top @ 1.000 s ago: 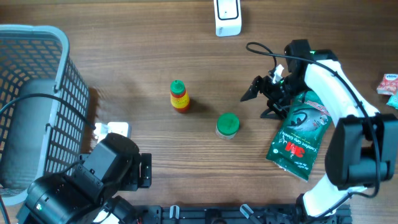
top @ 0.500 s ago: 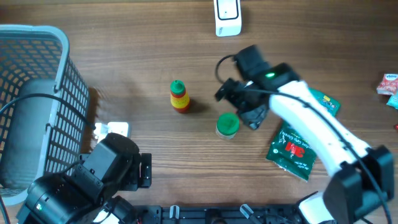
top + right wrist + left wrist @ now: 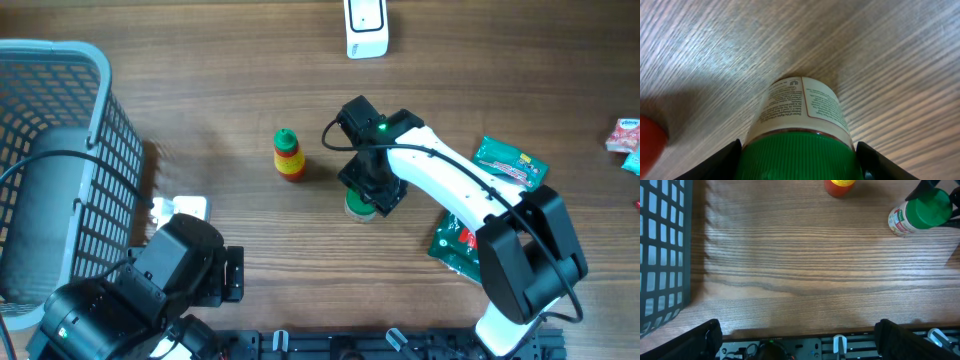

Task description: Scan the item barcode

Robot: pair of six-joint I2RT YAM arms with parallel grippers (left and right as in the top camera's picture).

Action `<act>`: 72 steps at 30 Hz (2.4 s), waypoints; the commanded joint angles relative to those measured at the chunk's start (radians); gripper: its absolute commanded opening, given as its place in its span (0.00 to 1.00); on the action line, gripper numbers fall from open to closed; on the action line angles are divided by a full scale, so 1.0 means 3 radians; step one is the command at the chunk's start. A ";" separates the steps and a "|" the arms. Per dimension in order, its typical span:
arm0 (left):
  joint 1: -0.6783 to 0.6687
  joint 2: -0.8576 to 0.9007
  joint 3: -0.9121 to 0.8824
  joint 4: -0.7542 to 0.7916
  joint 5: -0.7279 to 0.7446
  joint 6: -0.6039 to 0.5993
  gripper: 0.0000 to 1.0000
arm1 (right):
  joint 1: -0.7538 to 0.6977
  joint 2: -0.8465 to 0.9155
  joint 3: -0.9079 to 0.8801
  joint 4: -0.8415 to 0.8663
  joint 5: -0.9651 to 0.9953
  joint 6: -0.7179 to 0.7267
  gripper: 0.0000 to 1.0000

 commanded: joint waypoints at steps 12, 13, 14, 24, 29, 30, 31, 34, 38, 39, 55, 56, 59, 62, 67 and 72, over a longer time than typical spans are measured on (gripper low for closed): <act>-0.0009 -0.0013 0.0006 0.0008 -0.0029 -0.0046 1.00 | -0.0596 0.0057 0.0072 0.0425 0.1417 -0.4323 0.81; -0.0009 -0.0013 0.0006 0.0008 -0.0029 -0.0046 1.00 | -0.0604 0.0046 0.0104 0.0465 0.1480 -0.4468 0.86; -0.0009 -0.0013 0.0006 0.0008 -0.0029 -0.0046 1.00 | -0.0604 0.0043 0.0159 0.0453 0.1503 -0.4487 0.88; -0.0009 -0.0013 0.0006 0.0008 -0.0029 -0.0046 1.00 | -0.0823 -0.0042 0.1291 -0.0902 0.0481 -0.0966 1.00; -0.0009 -0.0013 0.0006 0.0009 -0.0029 -0.0046 1.00 | -0.1013 -0.0029 0.0987 -0.0510 0.0228 0.0697 1.00; -0.0009 -0.0013 0.0006 0.0008 -0.0029 -0.0046 1.00 | -0.1022 -0.0029 0.0922 -0.0468 0.0186 0.0905 1.00; -0.0009 -0.0013 0.0006 0.0008 -0.0029 -0.0046 1.00 | -0.1022 -0.0029 0.0816 -0.0389 0.0135 0.1094 1.00; -0.0009 -0.0013 0.0006 0.0008 -0.0029 -0.0046 1.00 | -0.1022 -0.0029 0.0568 -0.0219 -0.0055 0.1232 1.00; -0.0009 -0.0013 0.0006 0.0008 -0.0029 -0.0046 1.00 | -0.1022 -0.0028 0.0294 -0.0071 -0.0058 0.1280 1.00; -0.0009 -0.0013 0.0006 0.0008 -0.0029 -0.0046 1.00 | -0.1022 -0.0025 0.0229 0.0006 -0.0053 0.1282 1.00; -0.0009 -0.0013 0.0006 0.0009 -0.0029 -0.0046 1.00 | -0.1022 -0.0048 0.0070 0.0202 -0.0029 -0.3381 0.87; -0.0009 -0.0013 0.0006 0.0009 -0.0029 -0.0046 1.00 | -0.1022 -0.0066 0.0078 0.0181 -0.0023 -0.3394 0.94; -0.0009 -0.0013 0.0006 0.0008 -0.0029 -0.0046 1.00 | -0.1022 -0.0114 0.0221 0.0140 -0.0120 -0.3160 1.00; -0.0009 -0.0013 0.0006 0.0009 -0.0029 -0.0046 1.00 | -0.1022 -0.0163 0.0495 0.0013 -0.0209 -0.2886 1.00; -0.0009 -0.0013 0.0006 0.0009 -0.0029 -0.0046 1.00 | -0.1022 -0.0137 0.0684 0.0055 0.0072 -0.2665 1.00; -0.0009 -0.0013 0.0006 0.0009 -0.0029 -0.0046 1.00 | -0.1022 0.0034 0.0684 -0.0062 0.0342 -0.3065 1.00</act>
